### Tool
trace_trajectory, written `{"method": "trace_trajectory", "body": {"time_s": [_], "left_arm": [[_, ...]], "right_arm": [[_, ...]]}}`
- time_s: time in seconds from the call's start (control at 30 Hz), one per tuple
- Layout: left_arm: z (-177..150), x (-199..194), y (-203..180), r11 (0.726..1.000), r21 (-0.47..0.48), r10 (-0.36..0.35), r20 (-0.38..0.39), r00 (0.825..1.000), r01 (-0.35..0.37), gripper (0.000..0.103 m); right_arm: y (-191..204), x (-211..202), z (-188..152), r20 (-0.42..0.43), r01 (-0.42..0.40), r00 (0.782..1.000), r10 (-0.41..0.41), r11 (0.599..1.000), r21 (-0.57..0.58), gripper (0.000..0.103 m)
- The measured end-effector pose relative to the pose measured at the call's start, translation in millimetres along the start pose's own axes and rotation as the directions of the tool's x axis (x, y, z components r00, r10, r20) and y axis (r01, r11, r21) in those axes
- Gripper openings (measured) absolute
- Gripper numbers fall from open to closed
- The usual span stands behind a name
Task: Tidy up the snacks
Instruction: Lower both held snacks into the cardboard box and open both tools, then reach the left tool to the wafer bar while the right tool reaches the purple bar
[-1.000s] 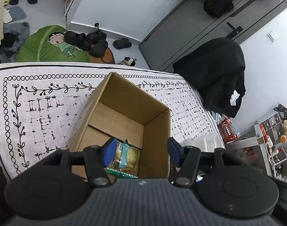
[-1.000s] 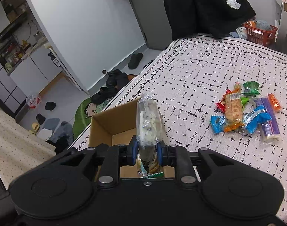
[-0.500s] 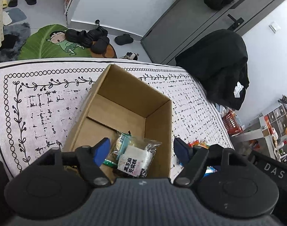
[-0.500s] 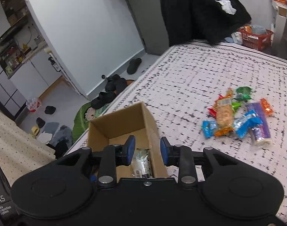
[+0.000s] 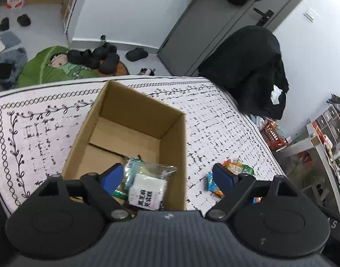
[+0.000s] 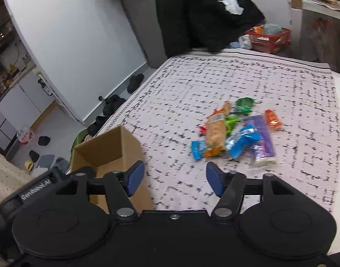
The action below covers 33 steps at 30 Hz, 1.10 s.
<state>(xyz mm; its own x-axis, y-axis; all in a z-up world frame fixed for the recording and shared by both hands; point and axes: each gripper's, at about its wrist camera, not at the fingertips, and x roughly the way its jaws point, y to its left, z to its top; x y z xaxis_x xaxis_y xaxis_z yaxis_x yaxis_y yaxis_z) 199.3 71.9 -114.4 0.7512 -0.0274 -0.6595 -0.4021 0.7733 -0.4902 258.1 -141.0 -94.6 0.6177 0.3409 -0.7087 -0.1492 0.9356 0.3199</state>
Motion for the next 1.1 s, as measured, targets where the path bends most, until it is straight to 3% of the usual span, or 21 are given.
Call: {"method": "trace_trajectory", "body": {"time_s": [0.17,0.37,0.43,0.5,0.87,1.1], "left_arm": [[-5.5,-5.6,-22.1,0.997,0.075,0.017,0.028,0.999,-0.019,0.088],[-15.1,-7.6,-43.7,0.991,0.135,0.012,0.045,0.999,-0.018,0.089],[-18.4,-7.0,-50.1,0.987,0.158,0.008,0.052,0.999,-0.017,0.098],[-20.4,-6.6,-56.1,0.986,0.168,-0.005,0.057,0.998,-0.005,0.103],[-42.7,8.5,-96.0,0.969,0.244,-0.039,0.024,0.999,0.032,0.103],[-55.5,22.1,-113.7,0.962,0.275,-0.008,0.01,1.0,0.005,0.103]], "right_arm": [[-26.6,-6.3,-0.7,0.019,0.017,1.0,-0.017,0.999,0.027,0.079],[-60.2,-7.6,-5.3,0.032,0.034,0.999,-0.036,0.998,0.061,0.084],[-70.8,-7.2,-8.1,0.034,0.044,0.998,-0.047,0.997,0.069,0.086],[-81.1,-5.8,-10.3,0.034,0.054,0.998,-0.057,0.995,0.084,0.087],[-114.5,11.4,-17.9,0.015,0.032,0.999,-0.034,0.991,0.133,0.086],[-142.1,27.0,-19.3,0.011,0.003,1.0,-0.006,0.97,0.245,0.083]]}}
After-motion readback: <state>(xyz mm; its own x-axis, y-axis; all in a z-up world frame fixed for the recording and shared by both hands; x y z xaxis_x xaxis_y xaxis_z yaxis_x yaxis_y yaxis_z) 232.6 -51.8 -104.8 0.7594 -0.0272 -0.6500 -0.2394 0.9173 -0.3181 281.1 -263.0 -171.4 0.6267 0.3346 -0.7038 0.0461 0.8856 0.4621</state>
